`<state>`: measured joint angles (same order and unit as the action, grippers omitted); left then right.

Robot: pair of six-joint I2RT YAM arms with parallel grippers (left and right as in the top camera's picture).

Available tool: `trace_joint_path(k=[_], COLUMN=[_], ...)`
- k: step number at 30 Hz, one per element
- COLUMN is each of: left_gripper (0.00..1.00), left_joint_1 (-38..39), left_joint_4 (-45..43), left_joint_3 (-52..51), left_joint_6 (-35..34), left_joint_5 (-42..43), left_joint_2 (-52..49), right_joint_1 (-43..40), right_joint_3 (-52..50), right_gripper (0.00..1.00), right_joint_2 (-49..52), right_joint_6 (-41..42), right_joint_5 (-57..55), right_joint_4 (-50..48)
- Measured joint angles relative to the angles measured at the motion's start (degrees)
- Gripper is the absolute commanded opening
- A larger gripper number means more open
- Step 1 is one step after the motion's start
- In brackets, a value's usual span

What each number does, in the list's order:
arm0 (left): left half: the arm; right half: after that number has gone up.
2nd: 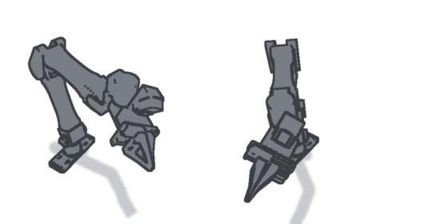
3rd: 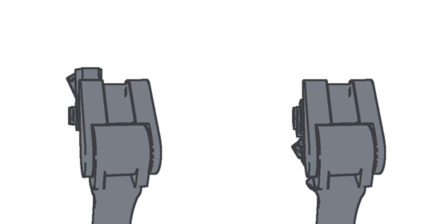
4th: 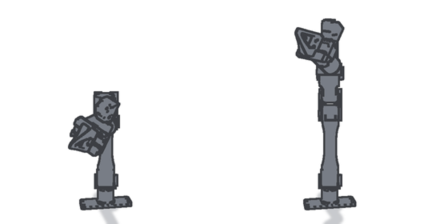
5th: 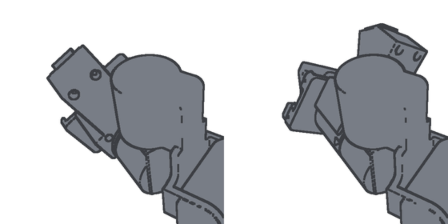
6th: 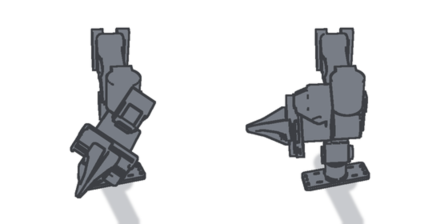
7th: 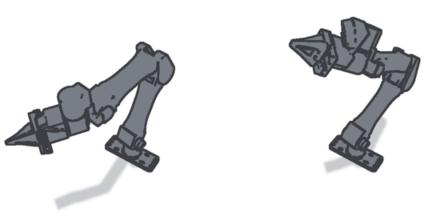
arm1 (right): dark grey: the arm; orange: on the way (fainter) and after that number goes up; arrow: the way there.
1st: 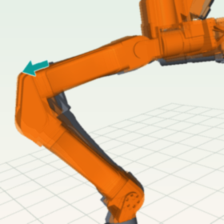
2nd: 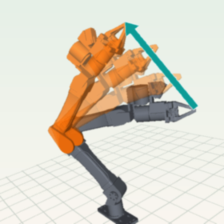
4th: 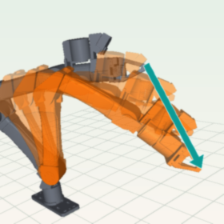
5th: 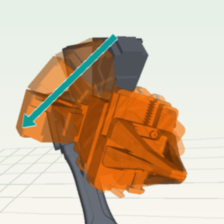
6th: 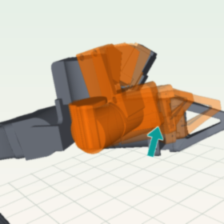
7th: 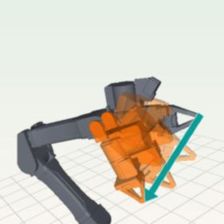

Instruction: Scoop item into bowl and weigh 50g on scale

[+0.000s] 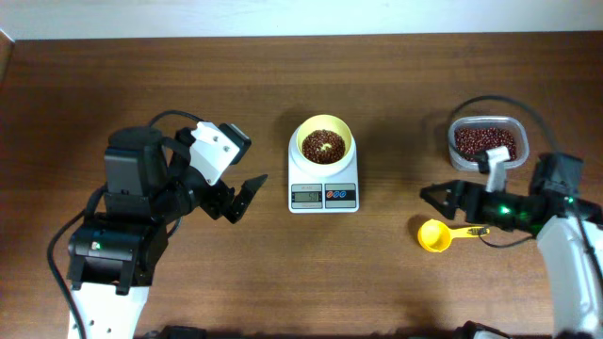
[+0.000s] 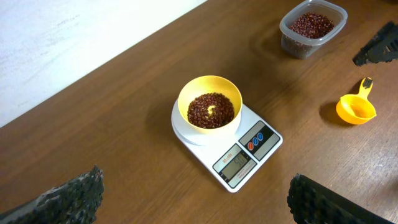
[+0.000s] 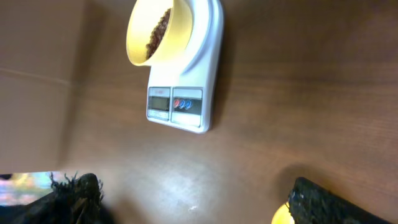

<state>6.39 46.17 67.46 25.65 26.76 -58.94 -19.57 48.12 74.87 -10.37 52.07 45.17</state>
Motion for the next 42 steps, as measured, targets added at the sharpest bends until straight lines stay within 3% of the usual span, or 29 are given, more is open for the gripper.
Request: trace_joint_path(k=[6,15,26,33,42], left_gripper=[0.99,0.99,0.99,0.99,0.99], left_joint_1=[0.0,0.0,0.0,0.0,0.0], left_joint_4=[0.0,0.0,0.1,0.1,0.1], left_joint_3=[0.0,0.0,0.0,0.0,0.0], left_joint_6=[0.0,0.0,0.0,0.0,0.0], left_joint_5=[0.0,0.0,0.0,0.0,0.0], left_joint_2=[0.0,0.0,0.0,0.0,0.0], right_joint_1=[16.7,28.3,29.0,28.1,26.0], right_joint_3=[0.0,-1.4,-19.5,-24.7,-27.0], right_gripper=[0.99,0.99,0.99,0.99,0.99], right_joint_2=[-12.6,-33.6,-62.8,-66.5,-71.9], right_joint_6=[13.1,17.9,20.8,20.3,13.0], right_joint_5=[-17.7,-32.8,-42.9,-50.8,-51.1], right_joint_4=[-9.9,-10.0,-14.5,-20.4,-25.2])
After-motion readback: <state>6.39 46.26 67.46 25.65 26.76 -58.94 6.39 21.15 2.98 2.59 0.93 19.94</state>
